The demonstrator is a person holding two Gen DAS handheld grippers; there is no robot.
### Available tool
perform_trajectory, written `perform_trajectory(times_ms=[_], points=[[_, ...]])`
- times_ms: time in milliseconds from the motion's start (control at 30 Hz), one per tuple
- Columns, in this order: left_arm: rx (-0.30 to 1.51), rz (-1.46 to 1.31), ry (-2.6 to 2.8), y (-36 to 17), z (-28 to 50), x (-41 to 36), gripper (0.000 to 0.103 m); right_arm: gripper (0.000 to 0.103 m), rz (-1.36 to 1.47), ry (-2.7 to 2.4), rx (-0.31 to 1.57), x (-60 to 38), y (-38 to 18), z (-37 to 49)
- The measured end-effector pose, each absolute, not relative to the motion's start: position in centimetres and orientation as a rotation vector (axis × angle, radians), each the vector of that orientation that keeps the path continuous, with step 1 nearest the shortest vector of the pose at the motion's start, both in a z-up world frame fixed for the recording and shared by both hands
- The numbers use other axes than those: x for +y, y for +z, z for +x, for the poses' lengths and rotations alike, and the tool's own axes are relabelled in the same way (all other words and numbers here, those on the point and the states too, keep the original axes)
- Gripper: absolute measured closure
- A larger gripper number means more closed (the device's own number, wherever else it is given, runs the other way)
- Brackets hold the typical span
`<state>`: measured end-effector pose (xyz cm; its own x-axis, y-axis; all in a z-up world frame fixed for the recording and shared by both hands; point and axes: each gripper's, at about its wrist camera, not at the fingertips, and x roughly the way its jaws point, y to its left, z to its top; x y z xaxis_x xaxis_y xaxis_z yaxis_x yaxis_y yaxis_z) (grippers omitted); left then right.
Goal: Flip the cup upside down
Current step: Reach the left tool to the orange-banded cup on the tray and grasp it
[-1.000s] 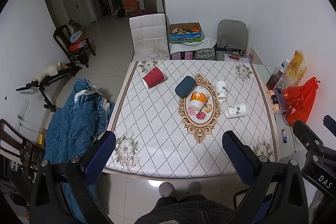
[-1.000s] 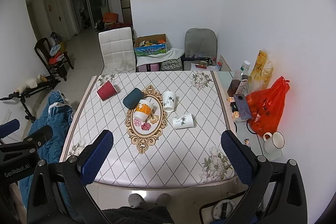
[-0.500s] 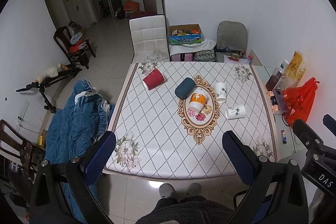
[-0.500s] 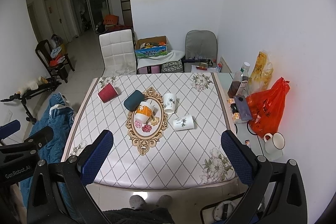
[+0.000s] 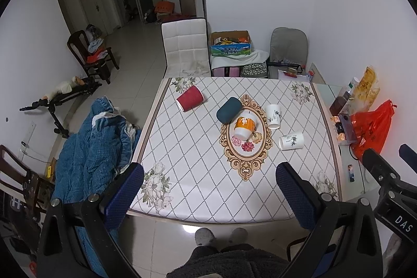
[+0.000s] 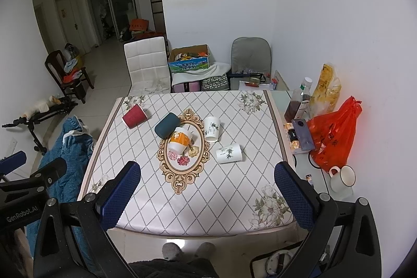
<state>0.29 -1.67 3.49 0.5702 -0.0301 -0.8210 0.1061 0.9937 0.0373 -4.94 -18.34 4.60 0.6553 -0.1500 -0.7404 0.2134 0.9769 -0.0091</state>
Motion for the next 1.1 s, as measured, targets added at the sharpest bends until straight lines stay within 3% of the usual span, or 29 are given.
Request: perform_trajectory(times_ms=[233, 1100], points=[[0.996, 0.087, -0.053, 1.1, 1.3, -2.3, 0.000, 0.000, 0.093, -0.200, 0.855, -18.8, 3.5, -3.8], [1.269, 0.196, 0.017, -14.6, 13.0, -3.2, 0.000, 0.000, 0.226, -0.168, 1.243, -21.9, -18.7, 9.8]])
